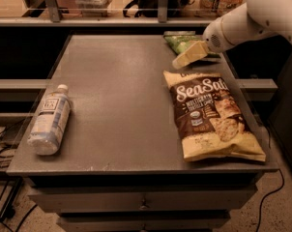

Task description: Move green jalapeno chip bag near blue plastic bottle

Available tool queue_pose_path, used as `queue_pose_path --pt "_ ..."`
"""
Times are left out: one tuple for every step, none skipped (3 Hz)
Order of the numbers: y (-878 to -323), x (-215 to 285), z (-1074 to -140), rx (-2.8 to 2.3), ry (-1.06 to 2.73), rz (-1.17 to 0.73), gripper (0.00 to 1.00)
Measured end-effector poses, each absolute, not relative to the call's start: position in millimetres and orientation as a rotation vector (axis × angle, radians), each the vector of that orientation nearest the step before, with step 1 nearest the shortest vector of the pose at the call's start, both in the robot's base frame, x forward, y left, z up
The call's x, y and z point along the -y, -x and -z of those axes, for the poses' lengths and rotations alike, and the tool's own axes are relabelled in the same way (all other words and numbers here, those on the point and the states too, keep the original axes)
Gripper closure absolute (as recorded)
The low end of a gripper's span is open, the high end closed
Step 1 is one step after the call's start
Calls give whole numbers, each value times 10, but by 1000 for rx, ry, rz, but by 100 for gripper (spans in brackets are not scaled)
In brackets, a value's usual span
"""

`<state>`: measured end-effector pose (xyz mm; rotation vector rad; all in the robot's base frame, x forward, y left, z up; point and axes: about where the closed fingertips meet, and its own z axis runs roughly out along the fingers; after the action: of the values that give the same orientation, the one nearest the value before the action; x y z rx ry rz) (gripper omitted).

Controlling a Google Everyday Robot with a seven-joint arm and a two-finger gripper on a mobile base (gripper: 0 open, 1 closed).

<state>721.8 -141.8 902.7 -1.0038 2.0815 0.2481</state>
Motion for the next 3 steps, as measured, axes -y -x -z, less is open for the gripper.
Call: queue_pose_path --pt "-7468 1436 -8902 -2079 951 -240 0" --pt "-7687 1468 -8757 -2089 903 -248 0" --pt "-7862 1544 -8577 -2121 851 -251 4"
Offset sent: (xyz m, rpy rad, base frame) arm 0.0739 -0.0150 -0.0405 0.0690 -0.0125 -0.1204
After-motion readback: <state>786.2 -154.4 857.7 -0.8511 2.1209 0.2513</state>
